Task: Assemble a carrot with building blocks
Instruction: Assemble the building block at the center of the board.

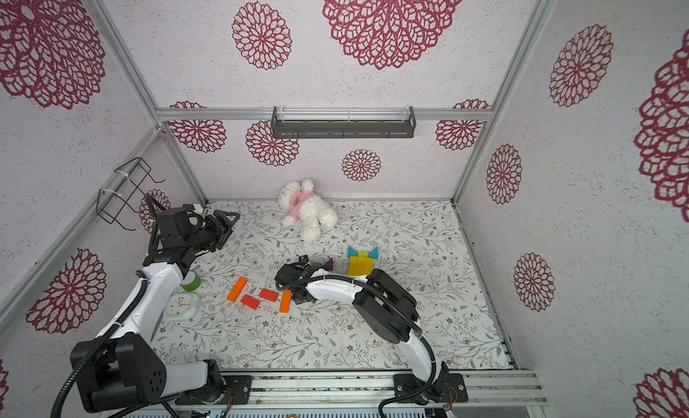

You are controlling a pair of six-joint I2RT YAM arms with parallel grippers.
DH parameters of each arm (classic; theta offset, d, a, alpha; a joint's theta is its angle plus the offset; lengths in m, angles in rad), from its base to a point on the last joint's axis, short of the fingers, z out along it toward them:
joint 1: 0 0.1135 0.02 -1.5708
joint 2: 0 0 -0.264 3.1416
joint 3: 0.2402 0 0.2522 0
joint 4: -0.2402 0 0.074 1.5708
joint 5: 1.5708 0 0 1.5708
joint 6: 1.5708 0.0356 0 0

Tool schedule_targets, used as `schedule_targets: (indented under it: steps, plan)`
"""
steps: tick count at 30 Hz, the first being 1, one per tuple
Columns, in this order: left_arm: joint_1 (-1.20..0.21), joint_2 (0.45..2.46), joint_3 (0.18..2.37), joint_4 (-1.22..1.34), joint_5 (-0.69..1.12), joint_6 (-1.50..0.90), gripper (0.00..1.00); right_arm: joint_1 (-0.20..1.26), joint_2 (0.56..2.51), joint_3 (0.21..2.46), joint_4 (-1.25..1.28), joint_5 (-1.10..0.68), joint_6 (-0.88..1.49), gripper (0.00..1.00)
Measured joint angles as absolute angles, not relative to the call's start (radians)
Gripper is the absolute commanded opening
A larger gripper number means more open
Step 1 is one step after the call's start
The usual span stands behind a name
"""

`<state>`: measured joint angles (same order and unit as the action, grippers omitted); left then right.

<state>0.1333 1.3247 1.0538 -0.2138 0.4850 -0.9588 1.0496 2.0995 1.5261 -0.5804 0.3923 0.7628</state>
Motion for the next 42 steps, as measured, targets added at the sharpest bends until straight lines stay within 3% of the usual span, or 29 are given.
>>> schedule_targets:
  steps: [42]
  plan:
    - [0.128, 1.330, 1.054, -0.214, 0.485, -0.958, 0.73, 0.992, 2.183, 1.648, -0.588, 0.469, 0.812, 0.76]
